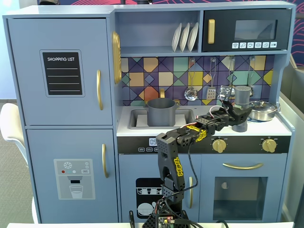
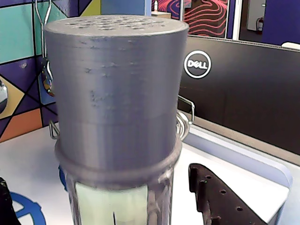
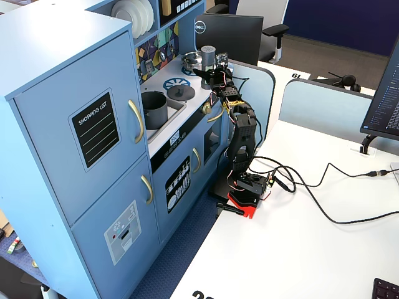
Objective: Put salt in the gray recipient
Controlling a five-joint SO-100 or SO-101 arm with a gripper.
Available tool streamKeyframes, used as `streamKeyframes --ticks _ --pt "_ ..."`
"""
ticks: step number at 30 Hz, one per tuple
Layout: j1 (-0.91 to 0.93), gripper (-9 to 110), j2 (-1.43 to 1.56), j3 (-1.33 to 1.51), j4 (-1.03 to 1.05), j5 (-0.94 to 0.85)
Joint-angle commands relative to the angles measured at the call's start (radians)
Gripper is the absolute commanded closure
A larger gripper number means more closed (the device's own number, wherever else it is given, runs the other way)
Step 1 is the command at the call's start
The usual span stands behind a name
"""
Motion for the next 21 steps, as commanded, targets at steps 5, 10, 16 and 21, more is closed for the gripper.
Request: streamKeyframes --ticks 5,10,16,21 --pt "-0.032 51 -0.144 -0.261 -0.031 -0.023" --pt "-0.043 58 -0.193 -0.318 -0.034 -0.044" --pt "-0.061 89 -0.199 -0.324 -0.040 -0.087" --pt "-0.067 101 -0.170 -0.319 -0.040 -0.094"
